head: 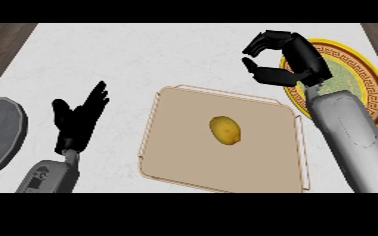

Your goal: Pick the lemon from the tray and place it in the plate

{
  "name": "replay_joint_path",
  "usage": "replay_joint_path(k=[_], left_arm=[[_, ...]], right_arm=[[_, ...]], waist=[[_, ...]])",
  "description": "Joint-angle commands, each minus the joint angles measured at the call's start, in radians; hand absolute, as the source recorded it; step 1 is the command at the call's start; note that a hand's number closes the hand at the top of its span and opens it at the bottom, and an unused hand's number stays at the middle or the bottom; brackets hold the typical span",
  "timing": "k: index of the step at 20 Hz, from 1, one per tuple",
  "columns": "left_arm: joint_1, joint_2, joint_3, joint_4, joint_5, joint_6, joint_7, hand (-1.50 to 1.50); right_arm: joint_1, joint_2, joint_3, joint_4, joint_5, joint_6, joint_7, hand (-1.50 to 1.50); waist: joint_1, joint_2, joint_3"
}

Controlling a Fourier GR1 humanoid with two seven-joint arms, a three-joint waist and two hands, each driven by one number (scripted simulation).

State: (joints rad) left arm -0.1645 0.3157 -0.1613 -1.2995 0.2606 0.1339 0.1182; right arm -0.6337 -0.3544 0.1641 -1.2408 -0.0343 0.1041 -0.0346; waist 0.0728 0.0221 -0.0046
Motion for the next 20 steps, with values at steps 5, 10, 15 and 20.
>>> replay_joint_path(k=[5,10,15,20], left_arm=[[0.072,-0.110,-0.068,-0.023,-0.011,0.038,0.042,0.00],[0.149,-0.088,-0.052,-0.115,-0.005,0.027,0.054,0.00],[0.153,-0.105,-0.070,-0.077,-0.020,0.034,0.048,0.00],[0.146,-0.096,-0.047,-0.087,-0.019,0.031,0.058,0.00]], right_arm=[[-0.163,0.011,-0.097,0.376,-0.056,0.182,-0.298,-1.50],[-0.281,-0.025,-0.057,0.475,0.031,0.281,-0.303,-1.50],[-0.346,-0.106,0.130,0.430,0.192,0.427,-0.219,-1.50],[-0.356,-0.070,0.223,0.358,0.268,0.500,-0.165,-1.50]], waist=[[-0.041,-0.011,0.006],[-0.046,-0.018,0.005],[-0.046,-0.019,0.003],[-0.065,-0.023,0.004]])
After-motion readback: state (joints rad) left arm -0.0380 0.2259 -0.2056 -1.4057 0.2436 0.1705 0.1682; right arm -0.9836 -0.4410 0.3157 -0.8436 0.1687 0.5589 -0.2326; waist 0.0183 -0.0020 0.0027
